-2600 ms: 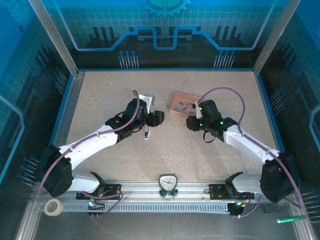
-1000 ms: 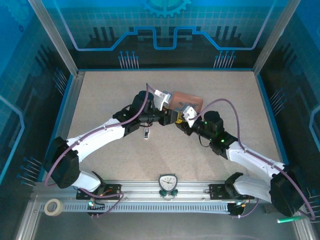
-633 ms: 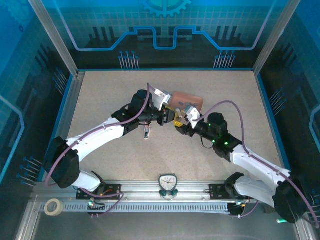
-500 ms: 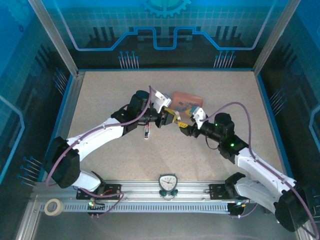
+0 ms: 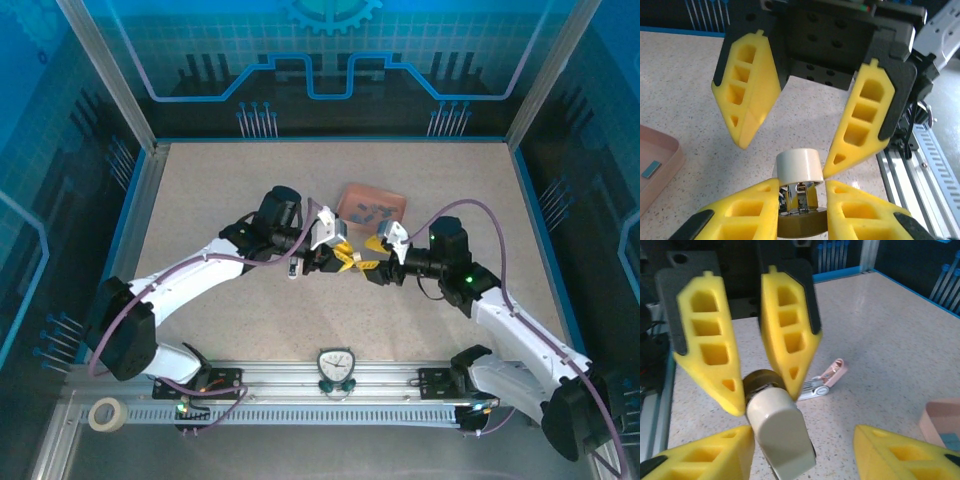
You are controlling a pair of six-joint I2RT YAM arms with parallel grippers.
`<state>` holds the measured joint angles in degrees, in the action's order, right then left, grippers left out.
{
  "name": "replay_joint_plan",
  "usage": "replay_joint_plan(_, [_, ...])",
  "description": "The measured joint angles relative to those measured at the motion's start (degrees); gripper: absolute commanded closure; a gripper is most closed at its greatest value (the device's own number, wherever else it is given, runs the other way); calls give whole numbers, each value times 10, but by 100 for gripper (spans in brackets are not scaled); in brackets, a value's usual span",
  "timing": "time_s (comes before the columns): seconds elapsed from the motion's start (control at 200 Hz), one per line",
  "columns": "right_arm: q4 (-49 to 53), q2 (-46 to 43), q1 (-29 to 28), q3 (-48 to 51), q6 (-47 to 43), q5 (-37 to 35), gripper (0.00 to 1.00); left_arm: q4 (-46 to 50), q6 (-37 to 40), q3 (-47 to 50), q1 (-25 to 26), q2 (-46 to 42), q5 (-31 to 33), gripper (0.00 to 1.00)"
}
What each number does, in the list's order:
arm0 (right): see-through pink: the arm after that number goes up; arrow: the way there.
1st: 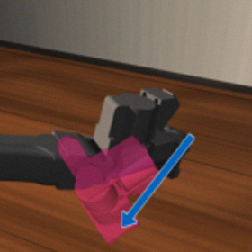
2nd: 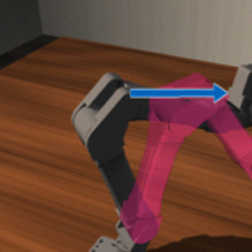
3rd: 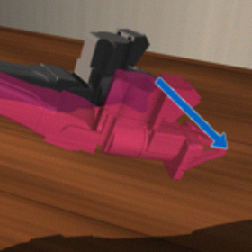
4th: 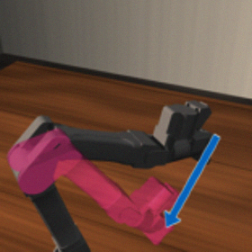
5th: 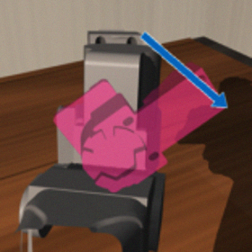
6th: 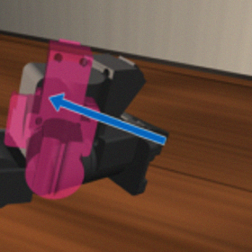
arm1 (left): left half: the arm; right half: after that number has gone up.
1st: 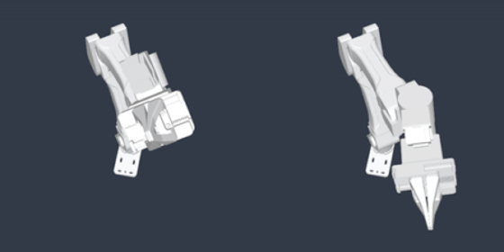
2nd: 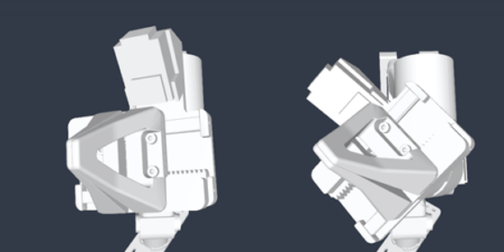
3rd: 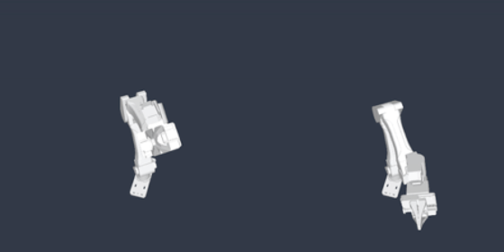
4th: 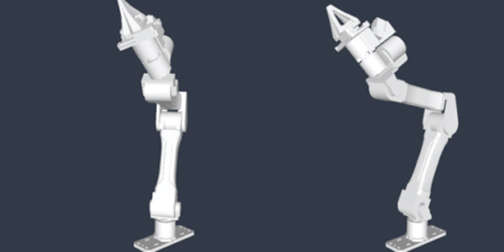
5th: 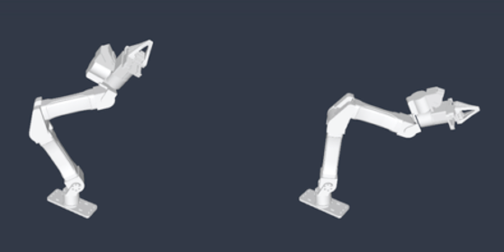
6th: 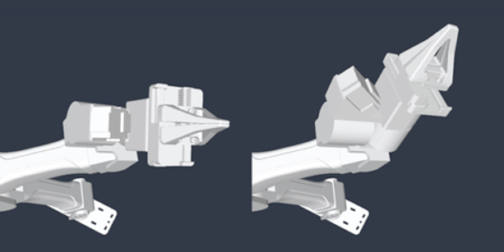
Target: Load the staples into the stapler
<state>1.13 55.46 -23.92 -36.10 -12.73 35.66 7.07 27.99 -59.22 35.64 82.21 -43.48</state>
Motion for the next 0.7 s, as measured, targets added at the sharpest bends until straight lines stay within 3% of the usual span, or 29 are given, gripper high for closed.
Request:
replay_joint_plan(0.325, [13, 40, 1, -20, -35, 97, 64, 26, 40, 0, 2, -1, -16, 100])
replay_joint_plan(0.455, [17, 46, 3, -24, -45, 107, 79, 28, 39, 2, 1, -2, -16, 100])
replay_joint_plan(0.565, [24, 45, 5, -26, -52, 109, 87, 27, 39, 5, 1, -5, -14, 88])
replay_joint_plan(0.7, [25, 41, 5, -26, -56, 109, 89, 18, 39, 17, 2, -17, -5, 70])
